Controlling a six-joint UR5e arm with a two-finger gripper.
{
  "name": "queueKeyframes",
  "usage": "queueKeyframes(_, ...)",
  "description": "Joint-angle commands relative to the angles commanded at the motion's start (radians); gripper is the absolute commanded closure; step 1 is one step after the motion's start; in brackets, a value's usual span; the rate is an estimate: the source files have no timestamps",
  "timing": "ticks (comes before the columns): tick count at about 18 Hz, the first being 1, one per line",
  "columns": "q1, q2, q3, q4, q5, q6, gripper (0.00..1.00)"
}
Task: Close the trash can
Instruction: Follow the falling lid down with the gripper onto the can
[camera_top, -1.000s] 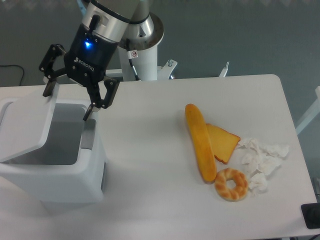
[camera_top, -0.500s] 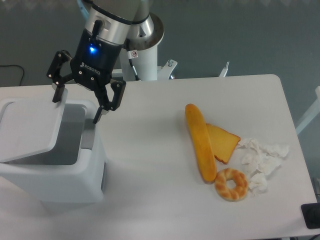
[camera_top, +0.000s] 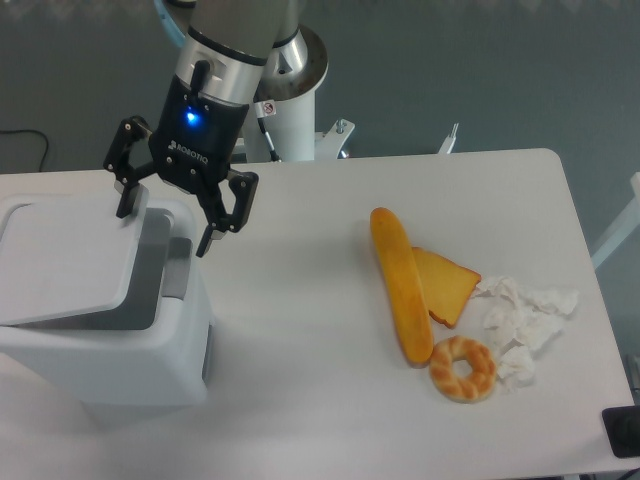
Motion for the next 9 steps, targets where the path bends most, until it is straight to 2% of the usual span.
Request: queueKeyframes(9,0.0,-0.031,0.008,0.002,0.002,-0.002,0.0)
